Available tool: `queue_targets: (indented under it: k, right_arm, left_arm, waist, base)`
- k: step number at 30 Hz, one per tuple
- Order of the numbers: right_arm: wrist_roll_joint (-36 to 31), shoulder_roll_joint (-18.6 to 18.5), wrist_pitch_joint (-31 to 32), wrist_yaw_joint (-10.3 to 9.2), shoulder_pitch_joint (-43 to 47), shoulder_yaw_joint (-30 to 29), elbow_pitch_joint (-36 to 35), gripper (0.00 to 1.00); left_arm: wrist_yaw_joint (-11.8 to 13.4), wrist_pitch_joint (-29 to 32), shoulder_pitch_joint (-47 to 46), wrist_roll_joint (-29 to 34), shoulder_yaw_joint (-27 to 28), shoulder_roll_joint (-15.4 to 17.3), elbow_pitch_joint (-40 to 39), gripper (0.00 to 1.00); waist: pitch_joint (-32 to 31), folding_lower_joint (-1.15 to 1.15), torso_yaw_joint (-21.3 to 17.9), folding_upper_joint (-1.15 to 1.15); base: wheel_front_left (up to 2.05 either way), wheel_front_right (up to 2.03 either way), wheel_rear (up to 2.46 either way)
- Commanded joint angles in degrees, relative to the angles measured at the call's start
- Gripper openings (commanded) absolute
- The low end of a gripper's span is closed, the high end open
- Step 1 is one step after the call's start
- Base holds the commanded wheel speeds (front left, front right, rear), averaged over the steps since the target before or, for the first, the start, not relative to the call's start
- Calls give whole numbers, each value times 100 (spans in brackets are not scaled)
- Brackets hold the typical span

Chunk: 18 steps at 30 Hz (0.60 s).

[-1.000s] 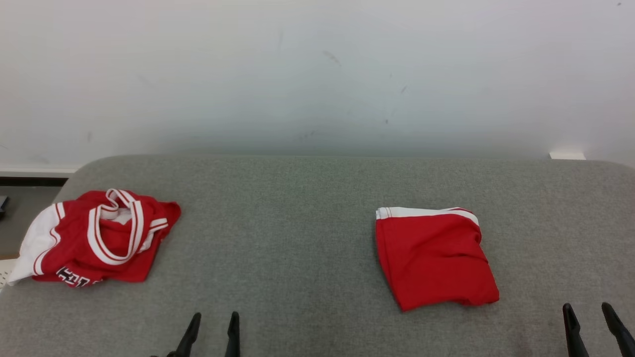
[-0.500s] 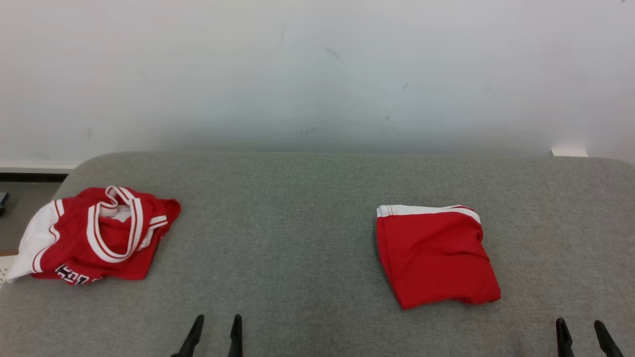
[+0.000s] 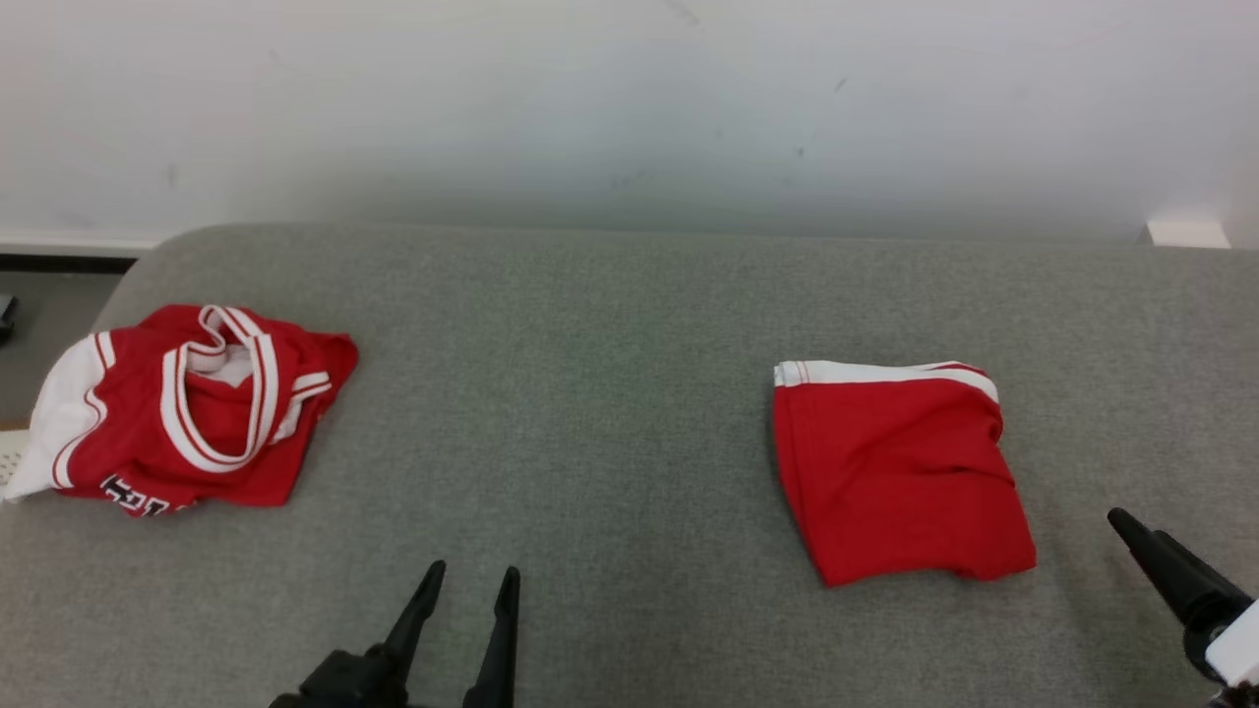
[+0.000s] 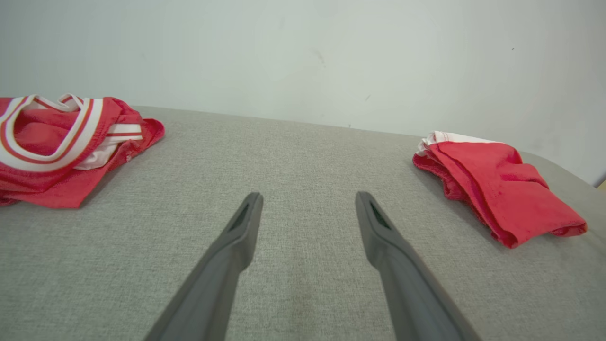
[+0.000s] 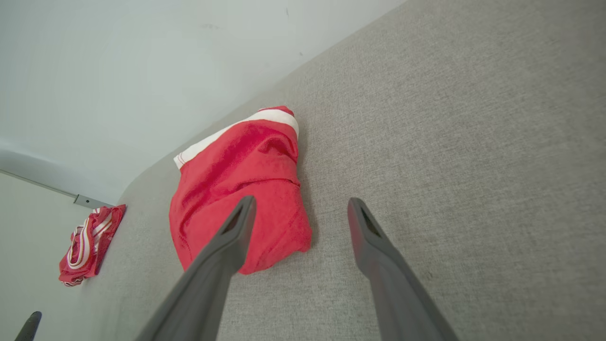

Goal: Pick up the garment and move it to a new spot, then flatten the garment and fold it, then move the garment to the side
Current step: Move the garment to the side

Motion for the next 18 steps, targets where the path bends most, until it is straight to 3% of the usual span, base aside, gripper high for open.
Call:
queue_targets:
  k: [1,4,7,18]
  right_arm:
    - [209,-112,317,2,-167,-46,33,100]
    - [613,-383,1172,2,-622,-215,274,100]
    - [593,-499,1661,2,-1049,-267,605,100]
    - [317,-155,2428,-6,-1609,-7,1136,100]
  left_arm:
    - [-9,-2,-99,48,-4,23,-7,100]
    - [10,-2,-251,-13,-105,22,36,100]
    - [50,-2,-395,-73,-191,23,45,100]
    - [152,-2,-680,-196,-336,22,82,100]
  waist:
    - [285,0,212,-1]
    - [554,0,406,-1]
    - [811,0,601,-1]
    - [1170,0,1028,-1]
  base:
    - [0,0,0]
    - [0,0,0]
    - [0,0,0]
    - [0,0,0]
